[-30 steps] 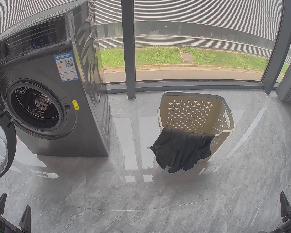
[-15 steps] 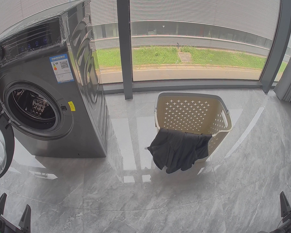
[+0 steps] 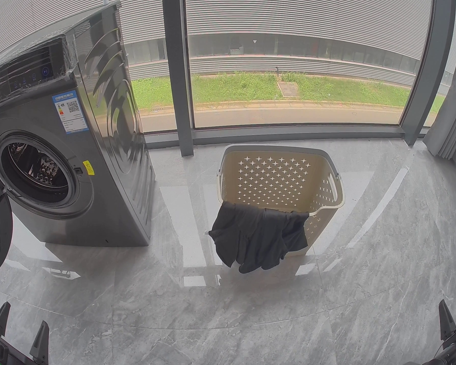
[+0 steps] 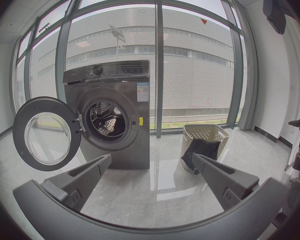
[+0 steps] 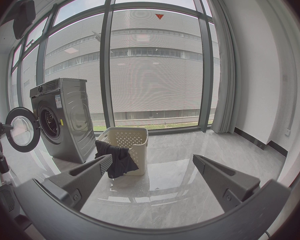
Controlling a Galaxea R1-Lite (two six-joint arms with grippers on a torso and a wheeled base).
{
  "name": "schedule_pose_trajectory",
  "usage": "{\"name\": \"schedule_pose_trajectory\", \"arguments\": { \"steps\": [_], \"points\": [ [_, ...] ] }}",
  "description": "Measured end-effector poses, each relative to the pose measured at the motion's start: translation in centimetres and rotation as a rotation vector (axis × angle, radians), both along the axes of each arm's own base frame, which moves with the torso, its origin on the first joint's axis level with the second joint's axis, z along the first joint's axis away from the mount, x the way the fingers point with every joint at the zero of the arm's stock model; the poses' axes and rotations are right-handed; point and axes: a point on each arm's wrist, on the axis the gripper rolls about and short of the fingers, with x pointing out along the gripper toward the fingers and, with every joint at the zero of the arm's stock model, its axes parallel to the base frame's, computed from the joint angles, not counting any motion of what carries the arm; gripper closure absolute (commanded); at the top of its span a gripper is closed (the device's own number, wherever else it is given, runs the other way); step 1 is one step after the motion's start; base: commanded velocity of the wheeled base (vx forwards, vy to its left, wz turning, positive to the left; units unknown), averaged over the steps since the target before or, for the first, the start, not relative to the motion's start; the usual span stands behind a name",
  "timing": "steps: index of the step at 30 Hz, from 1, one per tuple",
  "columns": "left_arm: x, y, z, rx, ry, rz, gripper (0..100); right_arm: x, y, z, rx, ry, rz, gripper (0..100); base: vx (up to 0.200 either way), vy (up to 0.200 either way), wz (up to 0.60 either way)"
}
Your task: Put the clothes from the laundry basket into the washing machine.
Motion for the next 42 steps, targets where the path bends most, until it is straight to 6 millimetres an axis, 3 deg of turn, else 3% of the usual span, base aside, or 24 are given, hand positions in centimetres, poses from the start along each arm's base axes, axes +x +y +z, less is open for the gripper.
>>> {"name": "schedule_pose_trajectory", "arguments": {
  "steps": [9, 20, 29, 36, 42],
  "points": [
    [0.0, 0.0, 0.0, 0.001, 0.0, 0.0, 0, 0.0, 0.0, 0.0, 0.0, 0.0, 0.001, 0, 0.0, -0.133, 0.0],
    [0.0, 0.0, 0.0, -0.003, 0.0, -0.001, 0, 0.0, 0.0, 0.3, 0.005, -0.024, -0.003, 0, 0.036, 0.0, 0.0],
    [0.0, 0.0, 0.0, -0.001, 0.0, -0.001, 0, -1.3, 0.1, 5.8, 0.021, -0.098, 0.119, 0, 0.2, 0.0, 0.0],
    [0.0, 0.0, 0.0, 0.0, 0.0, -0.002, 0, 2.0, 0.3, 8.2, 0.054, 0.082, 0.255, 0, 0.114, 0.0, 0.0],
    [0.0, 0.0, 0.0, -0.001, 0.0, -0.002, 0, 7.2, 1.2, 9.5, 0.078, 0.24, 0.367, 0, 0.0, 0.0, 0.0]
  ]
}}
